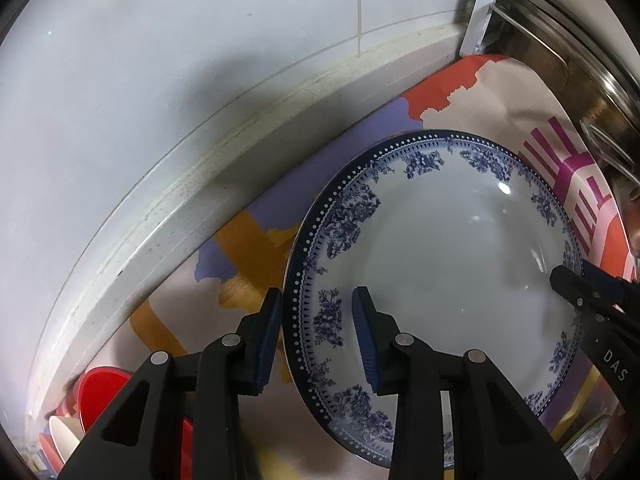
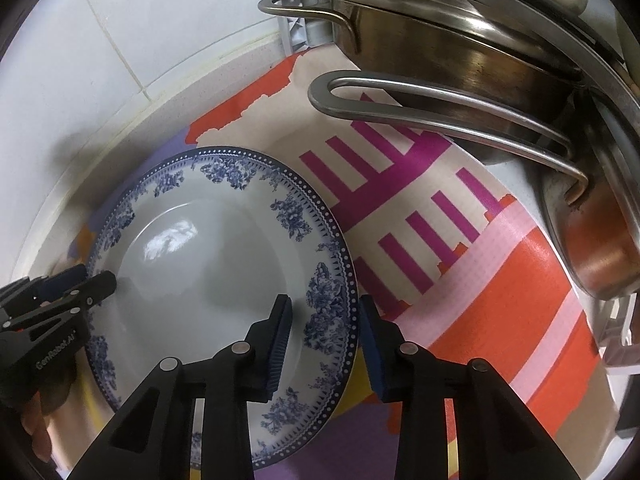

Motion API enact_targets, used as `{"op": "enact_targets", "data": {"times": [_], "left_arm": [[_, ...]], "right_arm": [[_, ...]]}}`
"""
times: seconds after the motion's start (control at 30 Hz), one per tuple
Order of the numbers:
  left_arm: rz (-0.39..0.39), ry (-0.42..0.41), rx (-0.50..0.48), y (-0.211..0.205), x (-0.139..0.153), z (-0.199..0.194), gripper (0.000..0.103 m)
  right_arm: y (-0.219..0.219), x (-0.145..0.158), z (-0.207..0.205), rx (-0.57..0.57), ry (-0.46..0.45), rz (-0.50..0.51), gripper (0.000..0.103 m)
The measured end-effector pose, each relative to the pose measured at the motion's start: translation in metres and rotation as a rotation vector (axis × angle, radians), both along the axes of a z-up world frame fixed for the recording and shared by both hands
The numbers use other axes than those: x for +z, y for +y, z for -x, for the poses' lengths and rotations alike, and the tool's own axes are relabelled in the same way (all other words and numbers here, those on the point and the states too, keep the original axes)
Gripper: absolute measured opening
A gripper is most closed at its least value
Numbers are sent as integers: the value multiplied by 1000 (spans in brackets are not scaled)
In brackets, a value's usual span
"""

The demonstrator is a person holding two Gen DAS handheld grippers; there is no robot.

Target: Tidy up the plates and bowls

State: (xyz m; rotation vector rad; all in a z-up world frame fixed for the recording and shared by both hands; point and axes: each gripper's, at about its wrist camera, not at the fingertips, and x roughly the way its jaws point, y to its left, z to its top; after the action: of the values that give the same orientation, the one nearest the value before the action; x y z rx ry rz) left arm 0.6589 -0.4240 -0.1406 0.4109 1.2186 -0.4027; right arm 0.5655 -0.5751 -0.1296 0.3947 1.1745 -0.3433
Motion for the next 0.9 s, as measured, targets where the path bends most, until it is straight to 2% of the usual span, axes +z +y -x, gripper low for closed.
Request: {"op": "enact_targets", "data": {"times": [0.27,0.53,0.9], "left_arm": [[15,-17,3,2,8,4,34],[47,-85,-12,13,29,26,33],[139,-110,18,35,73,65,32]], "right_arm": [[-1,13,6,-4,-8,9,35],[-3,34,26,-23,-48,12,35],[8,85,58,-22,-123,118,35]]}}
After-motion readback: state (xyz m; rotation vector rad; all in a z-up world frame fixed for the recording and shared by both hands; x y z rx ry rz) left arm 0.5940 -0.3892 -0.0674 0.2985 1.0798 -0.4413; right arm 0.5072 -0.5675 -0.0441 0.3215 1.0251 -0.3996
